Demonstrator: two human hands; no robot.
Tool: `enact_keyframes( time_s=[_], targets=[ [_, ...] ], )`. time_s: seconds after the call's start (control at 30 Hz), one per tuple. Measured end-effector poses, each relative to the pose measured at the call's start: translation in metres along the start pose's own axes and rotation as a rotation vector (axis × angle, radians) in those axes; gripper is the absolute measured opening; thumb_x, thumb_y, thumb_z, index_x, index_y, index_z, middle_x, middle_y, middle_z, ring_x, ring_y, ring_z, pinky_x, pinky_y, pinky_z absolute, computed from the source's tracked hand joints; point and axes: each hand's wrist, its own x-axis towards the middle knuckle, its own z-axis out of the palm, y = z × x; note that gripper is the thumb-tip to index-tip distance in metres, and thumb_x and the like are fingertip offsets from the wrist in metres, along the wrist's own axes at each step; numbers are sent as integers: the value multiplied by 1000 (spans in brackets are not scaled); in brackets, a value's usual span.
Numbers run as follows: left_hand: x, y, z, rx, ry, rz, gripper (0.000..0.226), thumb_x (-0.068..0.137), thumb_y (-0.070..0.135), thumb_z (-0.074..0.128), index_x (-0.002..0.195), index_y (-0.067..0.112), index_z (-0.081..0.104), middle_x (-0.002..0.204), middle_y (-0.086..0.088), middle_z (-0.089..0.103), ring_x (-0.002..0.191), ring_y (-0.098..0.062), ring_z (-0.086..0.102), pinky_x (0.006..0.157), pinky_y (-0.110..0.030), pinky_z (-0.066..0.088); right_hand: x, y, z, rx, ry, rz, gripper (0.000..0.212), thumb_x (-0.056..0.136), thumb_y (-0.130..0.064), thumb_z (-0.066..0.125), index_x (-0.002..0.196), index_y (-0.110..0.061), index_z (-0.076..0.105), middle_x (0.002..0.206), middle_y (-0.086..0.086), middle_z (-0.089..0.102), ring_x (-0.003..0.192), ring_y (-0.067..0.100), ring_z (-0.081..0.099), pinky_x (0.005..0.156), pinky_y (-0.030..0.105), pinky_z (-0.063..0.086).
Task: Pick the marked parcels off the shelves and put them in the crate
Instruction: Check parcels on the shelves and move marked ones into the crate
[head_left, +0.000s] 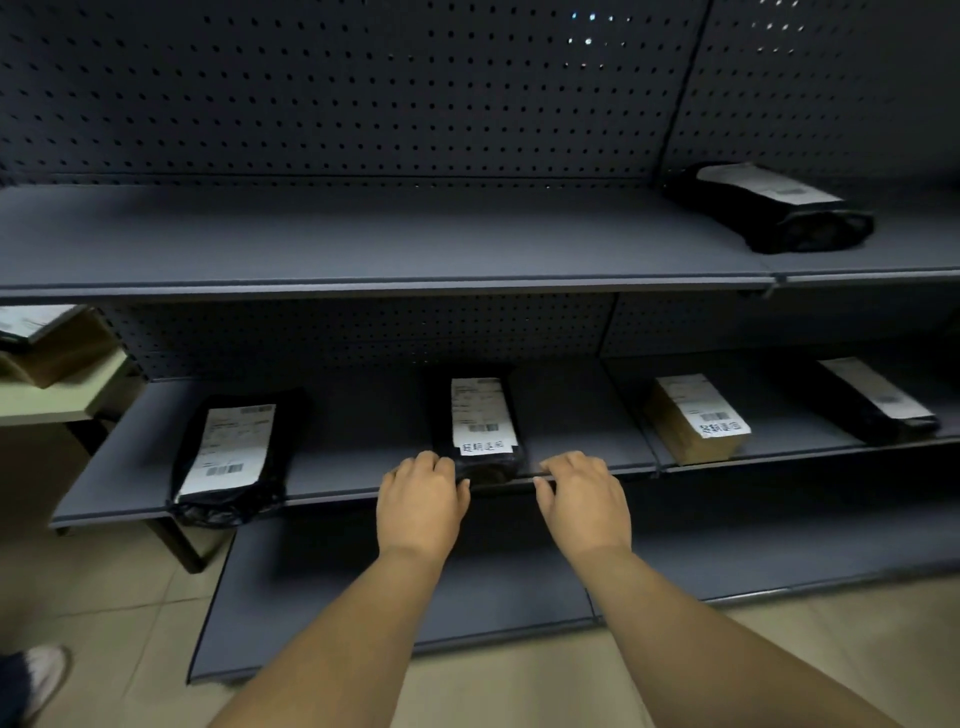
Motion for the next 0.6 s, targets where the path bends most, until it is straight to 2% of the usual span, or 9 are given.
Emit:
enact_keyframes(
  time_s=[0.27,0.6],
  targets=[
    [-3,39,8,20,-1,-35,33,96,42,40,114,21,58,114,3,58,107,-16,52,93,-30,41,5,43,-10,4,1,-9,31,95,-35,48,121,-22,59,121,-4,59,115,17,49,95,30,40],
    [10,26,22,-19,18,-94,35,96,42,41,119,20,57,114,3,60,107,-14,54,92,-29,42,26,39,7,33,-27,-32,31,95,-34,48,121,-21,59,121,-3,60,114,18,50,92,30,42]
  ],
)
